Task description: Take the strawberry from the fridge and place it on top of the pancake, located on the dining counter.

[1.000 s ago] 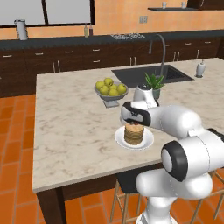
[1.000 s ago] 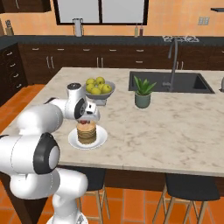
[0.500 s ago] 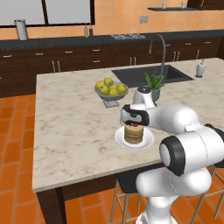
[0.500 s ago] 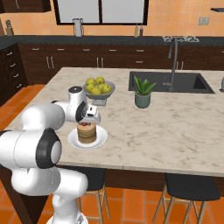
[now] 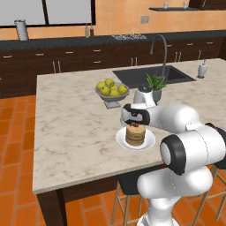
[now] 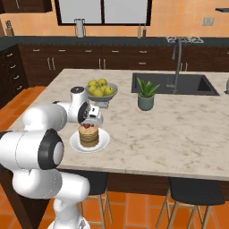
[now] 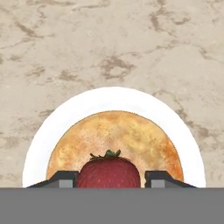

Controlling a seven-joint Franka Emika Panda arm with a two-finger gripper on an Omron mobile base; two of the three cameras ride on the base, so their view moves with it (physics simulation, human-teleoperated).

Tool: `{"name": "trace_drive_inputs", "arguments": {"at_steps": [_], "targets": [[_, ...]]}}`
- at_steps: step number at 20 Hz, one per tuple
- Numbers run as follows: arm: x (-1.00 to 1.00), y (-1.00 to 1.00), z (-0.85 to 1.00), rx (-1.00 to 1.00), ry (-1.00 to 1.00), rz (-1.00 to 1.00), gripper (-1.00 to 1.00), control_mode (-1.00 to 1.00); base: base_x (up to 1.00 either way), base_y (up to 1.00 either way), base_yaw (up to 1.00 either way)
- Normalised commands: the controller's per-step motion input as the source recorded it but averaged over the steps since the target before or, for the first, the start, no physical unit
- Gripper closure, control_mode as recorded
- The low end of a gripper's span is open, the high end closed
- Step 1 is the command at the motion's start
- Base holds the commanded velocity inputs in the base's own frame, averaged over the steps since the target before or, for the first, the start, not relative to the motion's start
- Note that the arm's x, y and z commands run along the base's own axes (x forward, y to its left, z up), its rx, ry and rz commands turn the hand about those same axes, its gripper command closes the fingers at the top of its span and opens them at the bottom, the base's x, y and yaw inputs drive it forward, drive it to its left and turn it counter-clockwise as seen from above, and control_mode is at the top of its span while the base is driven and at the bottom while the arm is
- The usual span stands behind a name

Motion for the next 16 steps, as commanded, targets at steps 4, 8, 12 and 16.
{"name": "trace_drive_inputs", "arguments": {"at_steps": [4,8,12,16], "targets": [[0.00,0.00,0.00,0.00,0.00,0.00,-1.00,-1.00,0.00,0.00,0.00],[0.00,0.00,0.00,0.00,0.00,0.00,-1.00,-1.00,0.00,0.00,0.00],[-0.04,0.00,0.24,-0.03,-0.02,0.00,-1.00,-1.00,0.00,0.00,0.00],[-0.55,0.00,0.99,-0.04,-0.05,0.00,-1.00,-1.00,0.00,0.00,0.00]]}}
